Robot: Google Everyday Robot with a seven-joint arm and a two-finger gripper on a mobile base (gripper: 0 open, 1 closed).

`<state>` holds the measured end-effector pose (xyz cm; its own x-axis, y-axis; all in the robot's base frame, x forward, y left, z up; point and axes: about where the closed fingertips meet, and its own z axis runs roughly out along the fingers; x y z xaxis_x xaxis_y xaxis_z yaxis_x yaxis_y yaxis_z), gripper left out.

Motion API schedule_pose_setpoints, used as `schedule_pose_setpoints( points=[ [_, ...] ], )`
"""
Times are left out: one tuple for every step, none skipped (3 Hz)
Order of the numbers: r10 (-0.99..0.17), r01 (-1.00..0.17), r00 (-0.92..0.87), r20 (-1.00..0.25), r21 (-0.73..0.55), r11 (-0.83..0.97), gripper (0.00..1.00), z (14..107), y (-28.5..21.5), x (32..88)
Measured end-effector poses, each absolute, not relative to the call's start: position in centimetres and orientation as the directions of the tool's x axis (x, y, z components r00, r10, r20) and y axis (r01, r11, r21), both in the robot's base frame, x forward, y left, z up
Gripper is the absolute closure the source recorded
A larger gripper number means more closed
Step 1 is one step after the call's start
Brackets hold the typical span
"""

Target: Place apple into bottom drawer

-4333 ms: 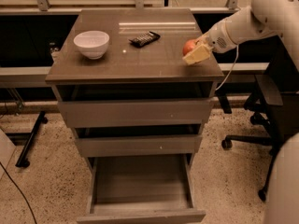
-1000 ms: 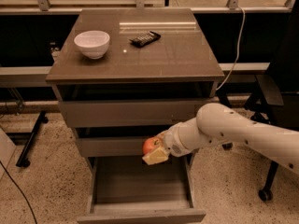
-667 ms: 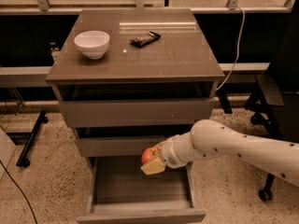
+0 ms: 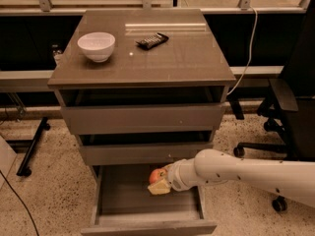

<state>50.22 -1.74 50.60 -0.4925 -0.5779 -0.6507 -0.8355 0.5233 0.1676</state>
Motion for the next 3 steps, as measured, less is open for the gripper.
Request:
schedule_pose_setpoints(
  points=[
    [-0.533,-0.800,-0.553,-0.641,0.231,0.553,1.00,44.4,-1.9,50.6],
    [-0.533,-0.800,-0.553,-0.641,0.231,0.553,1.00,44.4,-1.9,50.6],
    [-0.506,-0.786,-0.568,-0.649,0.247,0.566,1.00,42.5,-1.0,51.4]
  ],
)
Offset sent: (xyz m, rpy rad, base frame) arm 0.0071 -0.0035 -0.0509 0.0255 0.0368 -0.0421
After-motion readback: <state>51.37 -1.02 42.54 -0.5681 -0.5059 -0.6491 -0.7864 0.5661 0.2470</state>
